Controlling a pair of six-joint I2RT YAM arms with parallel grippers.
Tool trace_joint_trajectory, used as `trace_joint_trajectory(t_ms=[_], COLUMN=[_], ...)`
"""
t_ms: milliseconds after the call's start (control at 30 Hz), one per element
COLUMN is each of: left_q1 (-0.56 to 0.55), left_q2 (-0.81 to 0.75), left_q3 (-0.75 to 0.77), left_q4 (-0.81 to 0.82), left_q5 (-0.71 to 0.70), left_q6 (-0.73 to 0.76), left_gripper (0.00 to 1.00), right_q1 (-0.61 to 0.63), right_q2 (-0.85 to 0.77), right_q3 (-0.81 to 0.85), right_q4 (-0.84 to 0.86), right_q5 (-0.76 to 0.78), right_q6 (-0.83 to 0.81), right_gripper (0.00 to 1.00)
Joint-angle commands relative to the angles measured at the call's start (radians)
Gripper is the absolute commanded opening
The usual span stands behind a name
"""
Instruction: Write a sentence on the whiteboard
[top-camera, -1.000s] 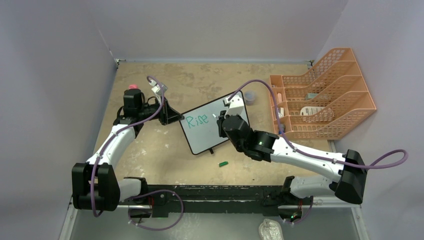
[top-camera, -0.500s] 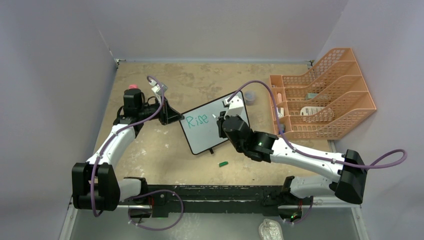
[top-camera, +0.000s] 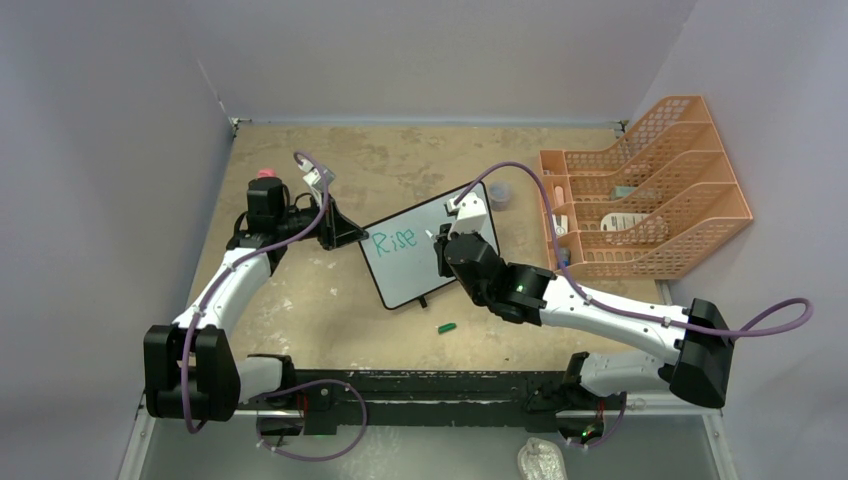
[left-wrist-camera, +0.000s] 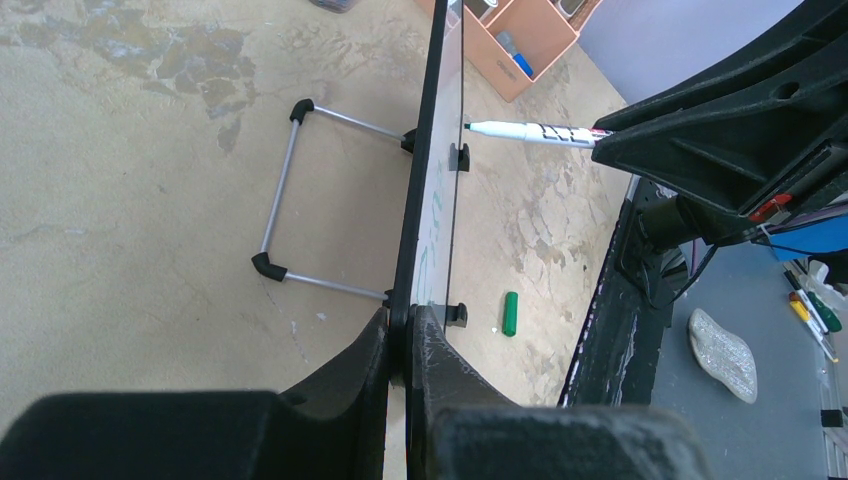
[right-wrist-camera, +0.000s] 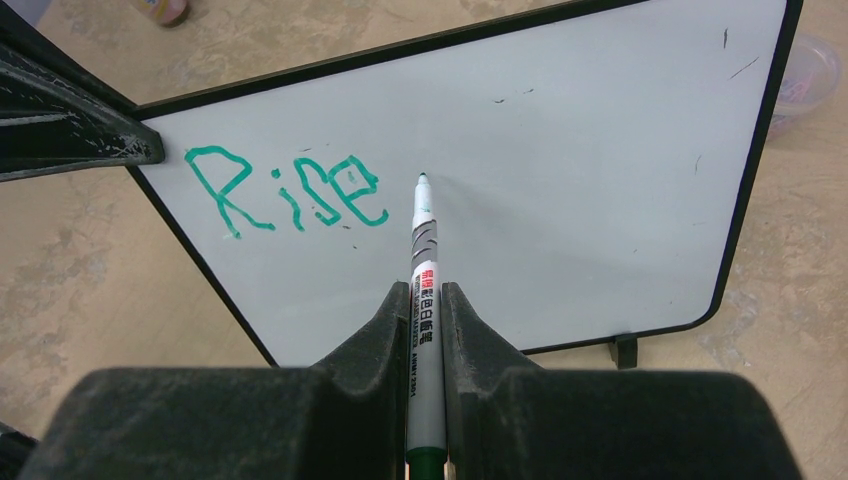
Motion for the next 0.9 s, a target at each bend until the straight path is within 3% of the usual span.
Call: trace_joint_trajectory(t_ms=[0,867], left_q1=[-0.004,-0.004], left_q2=[0.013,0.016], left_q3=[0.028,0.030], left_q4=[-0.003,-0.003], left_q5=[-0.028,-0.027], left_q6=[0.029,0.031], left_gripper=[0.00,0.00], right_q1=[-0.003,0.026], right_q2=[-0.011,0.032], right_q3=[-0.004,0.034], right_q4=[0.040,-0.025], right_q5=[-0.006,0.022], right_q6=[-0.006,0.037], right_gripper=[0.00,0.00])
